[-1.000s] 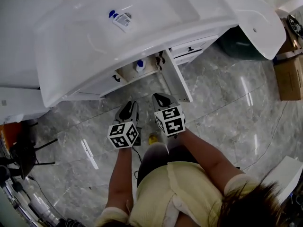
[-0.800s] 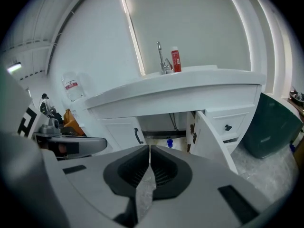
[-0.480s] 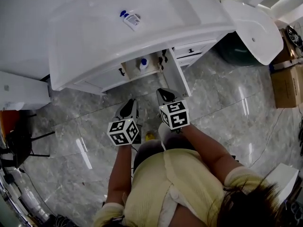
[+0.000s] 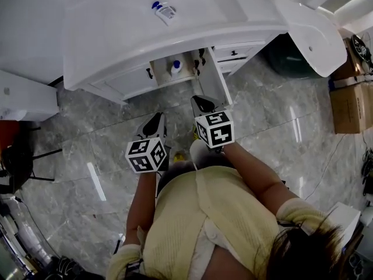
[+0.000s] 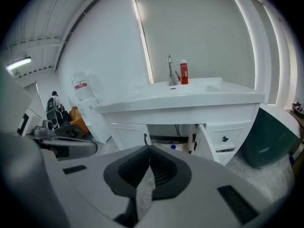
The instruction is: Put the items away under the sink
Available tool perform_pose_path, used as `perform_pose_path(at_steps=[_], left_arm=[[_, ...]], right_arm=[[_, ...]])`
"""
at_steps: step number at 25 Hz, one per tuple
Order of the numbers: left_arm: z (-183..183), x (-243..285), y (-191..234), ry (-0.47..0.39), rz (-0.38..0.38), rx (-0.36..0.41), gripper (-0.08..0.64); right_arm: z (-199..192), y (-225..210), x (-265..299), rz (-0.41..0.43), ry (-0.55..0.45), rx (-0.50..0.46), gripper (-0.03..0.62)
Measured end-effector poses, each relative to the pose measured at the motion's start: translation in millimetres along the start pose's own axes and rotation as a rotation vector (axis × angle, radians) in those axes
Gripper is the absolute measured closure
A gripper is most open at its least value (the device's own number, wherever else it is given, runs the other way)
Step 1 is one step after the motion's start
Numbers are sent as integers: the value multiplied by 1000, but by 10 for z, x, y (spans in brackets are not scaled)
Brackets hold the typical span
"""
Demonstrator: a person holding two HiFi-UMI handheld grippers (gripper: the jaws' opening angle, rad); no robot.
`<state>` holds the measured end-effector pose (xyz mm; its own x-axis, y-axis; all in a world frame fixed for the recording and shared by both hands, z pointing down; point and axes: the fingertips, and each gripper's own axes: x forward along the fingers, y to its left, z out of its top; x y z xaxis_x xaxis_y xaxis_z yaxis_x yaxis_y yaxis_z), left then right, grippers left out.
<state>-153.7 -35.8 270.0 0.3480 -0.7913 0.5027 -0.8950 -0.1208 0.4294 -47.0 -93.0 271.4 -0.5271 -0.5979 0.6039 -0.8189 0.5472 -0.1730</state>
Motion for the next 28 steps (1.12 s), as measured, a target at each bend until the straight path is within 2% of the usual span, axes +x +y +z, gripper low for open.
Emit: perform_pose_path(at_steps=[4, 18, 28], left_arm=[[-26, -118, 18, -4, 25, -8, 485], [-138, -430, -119, -23, 40, -14, 485], [-110, -511, -71, -52, 62, -29, 485]], right_arm=[[-33, 72, -99, 11, -8, -6, 566], [-166, 187, -340, 45, 9, 9, 566], [-76, 219, -365, 56, -5, -8, 566]])
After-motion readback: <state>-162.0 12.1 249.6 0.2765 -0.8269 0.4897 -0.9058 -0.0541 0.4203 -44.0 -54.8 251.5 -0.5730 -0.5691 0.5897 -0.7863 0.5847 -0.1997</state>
